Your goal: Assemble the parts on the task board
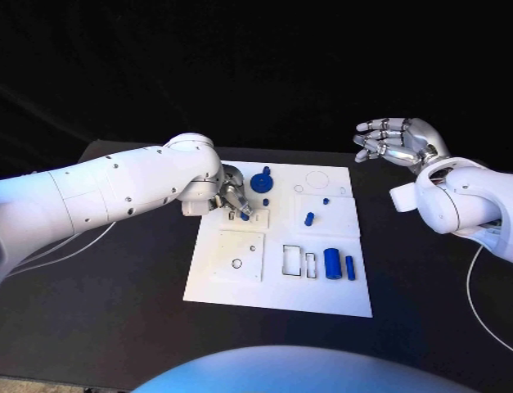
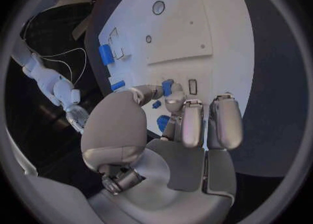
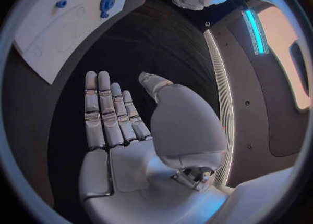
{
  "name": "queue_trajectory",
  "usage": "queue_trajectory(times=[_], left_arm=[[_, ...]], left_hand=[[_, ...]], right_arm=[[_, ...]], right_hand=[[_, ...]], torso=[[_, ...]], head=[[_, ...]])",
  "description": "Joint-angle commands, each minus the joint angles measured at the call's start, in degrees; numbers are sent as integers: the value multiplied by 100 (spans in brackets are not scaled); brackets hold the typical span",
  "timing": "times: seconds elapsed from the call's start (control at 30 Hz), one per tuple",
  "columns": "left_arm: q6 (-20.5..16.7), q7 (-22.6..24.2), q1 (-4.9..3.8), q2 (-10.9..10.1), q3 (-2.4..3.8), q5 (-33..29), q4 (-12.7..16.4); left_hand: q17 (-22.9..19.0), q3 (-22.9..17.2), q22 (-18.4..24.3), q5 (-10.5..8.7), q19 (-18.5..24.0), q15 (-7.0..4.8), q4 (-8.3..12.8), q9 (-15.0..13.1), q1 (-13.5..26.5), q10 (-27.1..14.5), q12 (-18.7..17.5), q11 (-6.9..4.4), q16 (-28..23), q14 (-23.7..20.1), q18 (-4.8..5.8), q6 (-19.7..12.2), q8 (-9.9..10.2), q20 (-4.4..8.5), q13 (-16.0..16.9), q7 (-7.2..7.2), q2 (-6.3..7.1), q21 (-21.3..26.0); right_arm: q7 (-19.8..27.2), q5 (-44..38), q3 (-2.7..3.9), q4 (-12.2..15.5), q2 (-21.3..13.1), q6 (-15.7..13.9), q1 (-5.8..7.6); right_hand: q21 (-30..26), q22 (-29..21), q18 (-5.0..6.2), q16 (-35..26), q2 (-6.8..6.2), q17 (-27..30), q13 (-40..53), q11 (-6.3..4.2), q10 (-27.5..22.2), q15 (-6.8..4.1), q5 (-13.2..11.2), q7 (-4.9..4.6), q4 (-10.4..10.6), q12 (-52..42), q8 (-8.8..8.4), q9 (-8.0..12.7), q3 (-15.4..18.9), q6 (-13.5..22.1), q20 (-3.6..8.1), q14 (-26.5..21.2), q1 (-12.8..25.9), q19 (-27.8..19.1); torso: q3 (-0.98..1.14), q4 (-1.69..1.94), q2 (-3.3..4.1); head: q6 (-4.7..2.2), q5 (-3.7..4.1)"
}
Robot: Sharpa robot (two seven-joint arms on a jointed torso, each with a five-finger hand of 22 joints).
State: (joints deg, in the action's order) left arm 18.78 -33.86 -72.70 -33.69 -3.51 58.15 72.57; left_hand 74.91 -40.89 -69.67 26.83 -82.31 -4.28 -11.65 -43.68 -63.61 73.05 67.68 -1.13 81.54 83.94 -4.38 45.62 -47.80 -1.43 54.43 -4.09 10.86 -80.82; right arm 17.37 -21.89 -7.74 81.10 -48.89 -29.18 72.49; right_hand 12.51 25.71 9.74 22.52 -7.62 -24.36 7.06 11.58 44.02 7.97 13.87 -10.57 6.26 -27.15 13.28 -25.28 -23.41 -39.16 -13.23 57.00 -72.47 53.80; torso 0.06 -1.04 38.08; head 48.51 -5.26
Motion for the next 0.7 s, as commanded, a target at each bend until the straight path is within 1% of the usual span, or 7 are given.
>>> queue_trajectory(times=[0.03,0.13,0.17,0.4,0.57,0.7], left_arm=[[145,-18,9,52,-4,3,-5],[150,-32,9,71,-4,3,-21],[151,-34,9,75,-4,3,-24],[149,-69,9,111,-5,2,-52],[169,-88,10,123,-6,2,-67],[177,-94,10,126,-6,1,-76]], left_hand=[[271,-1089,-4,44,-30,-51,1132,-20,81,62,34,-12,9,268,47,82,-43,0,14,86,-16,-16],[274,-1043,-15,43,-36,-61,1106,-33,106,90,47,-24,9,269,49,94,-61,7,22,102,-35,-20],[274,-1025,-20,43,-39,-65,1090,-40,118,107,60,-30,8,270,50,102,-70,11,38,110,-52,-21],[278,-951,-54,22,-54,-81,1037,-63,164,154,92,-51,9,272,56,124,-96,24,73,136,-95,-34],[278,-923,-65,16,-60,-86,1017,-72,182,160,90,-57,7,272,58,132,-107,30,65,146,-108,-38],[280,-796,-73,-18,-66,-102,962,-99,238,184,101,-76,6,273,60,142,-131,45,69,173,-116,-38]], right_arm=[[29,-7,2,3,3,78,-2],[10,-7,2,0,5,98,-2],[7,-7,2,0,5,102,-2],[-9,-5,2,-4,11,125,-2],[-16,-5,2,-6,11,134,-2],[-18,-4,2,-4,9,136,-2]], right_hand=[[-40,-8,37,-21,53,10,-7,12,-32,-8,30,-510,-2,-31,39,10,23,40,-24,-49,17,-21],[-44,-12,37,-25,52,11,-11,14,-35,-6,29,-511,0,-32,39,12,26,43,-26,-52,21,-22],[-48,-17,36,-29,53,12,-15,15,-39,-5,29,-512,3,-33,39,13,30,46,-27,-55,25,-24],[-52,-22,36,-33,53,12,-18,17,-42,-3,28,-513,6,-34,39,14,35,49,-29,-58,29,-25],[-52,-22,36,-33,53,12,-18,17,-42,-3,28,-513,6,-34,39,14,35,49,-29,-58,29,-25],[-59,-30,36,-39,54,13,-24,19,-47,0,28,-515,9,-37,40,16,41,52,-32,-64,34,-27]], torso=[[2,0,0],[3,1,2],[-1,4,1],[0,4,5],[-5,5,2],[-7,10,-2]], head=[[7,8],[7,11],[8,13],[27,28],[37,44],[37,51]])
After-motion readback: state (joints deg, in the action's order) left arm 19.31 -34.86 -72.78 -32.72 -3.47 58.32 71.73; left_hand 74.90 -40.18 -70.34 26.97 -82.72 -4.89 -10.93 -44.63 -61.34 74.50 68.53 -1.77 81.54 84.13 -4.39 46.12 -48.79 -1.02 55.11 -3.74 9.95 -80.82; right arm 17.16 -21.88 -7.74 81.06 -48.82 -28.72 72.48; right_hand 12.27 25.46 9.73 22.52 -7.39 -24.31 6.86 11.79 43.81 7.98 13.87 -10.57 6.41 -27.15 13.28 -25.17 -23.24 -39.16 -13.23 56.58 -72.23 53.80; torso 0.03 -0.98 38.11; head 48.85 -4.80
